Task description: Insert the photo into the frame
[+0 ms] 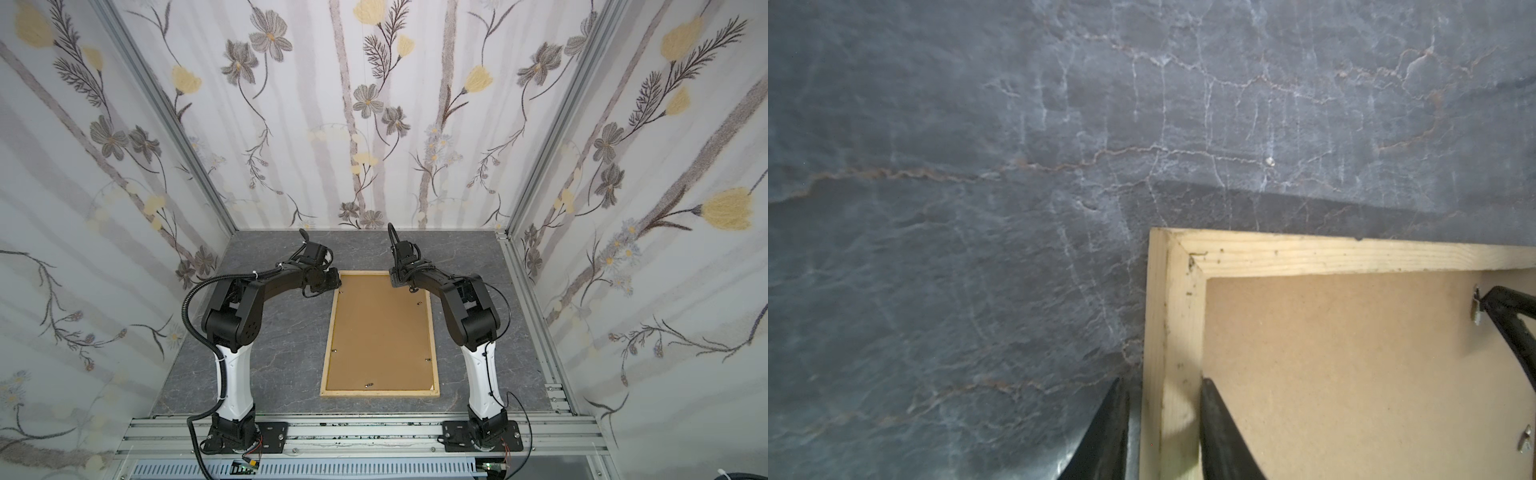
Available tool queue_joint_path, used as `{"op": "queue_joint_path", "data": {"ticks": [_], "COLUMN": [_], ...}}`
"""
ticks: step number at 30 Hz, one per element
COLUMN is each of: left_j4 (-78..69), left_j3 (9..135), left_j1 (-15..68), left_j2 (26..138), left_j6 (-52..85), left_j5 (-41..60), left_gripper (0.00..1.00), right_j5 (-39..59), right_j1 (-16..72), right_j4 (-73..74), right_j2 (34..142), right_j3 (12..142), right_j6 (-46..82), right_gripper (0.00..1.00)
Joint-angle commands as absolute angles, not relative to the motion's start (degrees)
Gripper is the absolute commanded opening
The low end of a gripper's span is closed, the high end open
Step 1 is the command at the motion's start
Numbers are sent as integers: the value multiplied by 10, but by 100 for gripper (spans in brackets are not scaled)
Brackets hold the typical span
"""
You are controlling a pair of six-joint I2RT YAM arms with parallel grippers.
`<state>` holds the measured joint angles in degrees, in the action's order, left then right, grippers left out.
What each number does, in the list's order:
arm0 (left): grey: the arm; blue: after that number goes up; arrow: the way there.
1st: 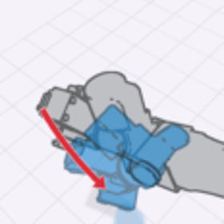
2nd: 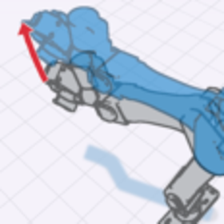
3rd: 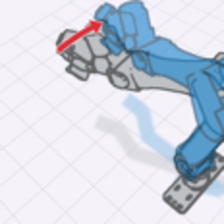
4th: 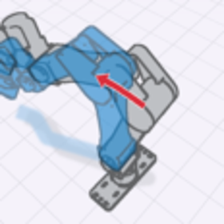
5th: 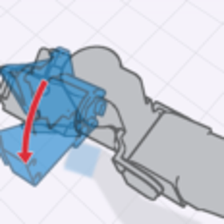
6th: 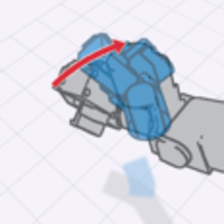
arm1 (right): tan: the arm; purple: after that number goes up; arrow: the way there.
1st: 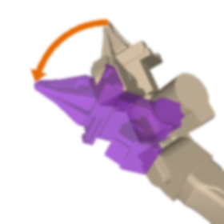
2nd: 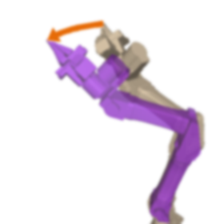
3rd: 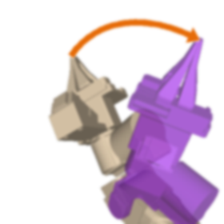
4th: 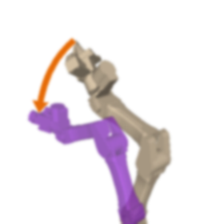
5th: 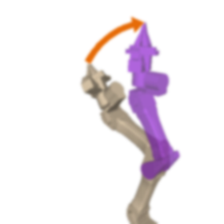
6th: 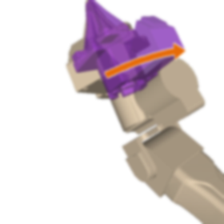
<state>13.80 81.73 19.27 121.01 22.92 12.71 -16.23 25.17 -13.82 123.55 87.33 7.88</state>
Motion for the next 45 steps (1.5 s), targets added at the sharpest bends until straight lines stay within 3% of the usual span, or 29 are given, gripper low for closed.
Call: {"op": "queue_joint_path", "data": {"ticks": [1,16,28,45], "left_j4": [161,160,158,158], "left_j3": [818,808,803,800], "left_j1": [192,195,194,192], "left_j2": [1216,1215,1215,1213], "left_j6": [231,227,228,224], "left_j5": [119,123,118,117], "left_gripper": [30,28,28,27], "right_j5": [-158,-134,-132,-143], "right_j1": [253,253,254,246], "right_j4": [-146,-149,-129,-151], "right_j2": [1244,1269,1196,1246], "right_j3": [876,892,849,877], "right_j6": [71,89,94,94], "right_gripper": [86,86,86,86]}}
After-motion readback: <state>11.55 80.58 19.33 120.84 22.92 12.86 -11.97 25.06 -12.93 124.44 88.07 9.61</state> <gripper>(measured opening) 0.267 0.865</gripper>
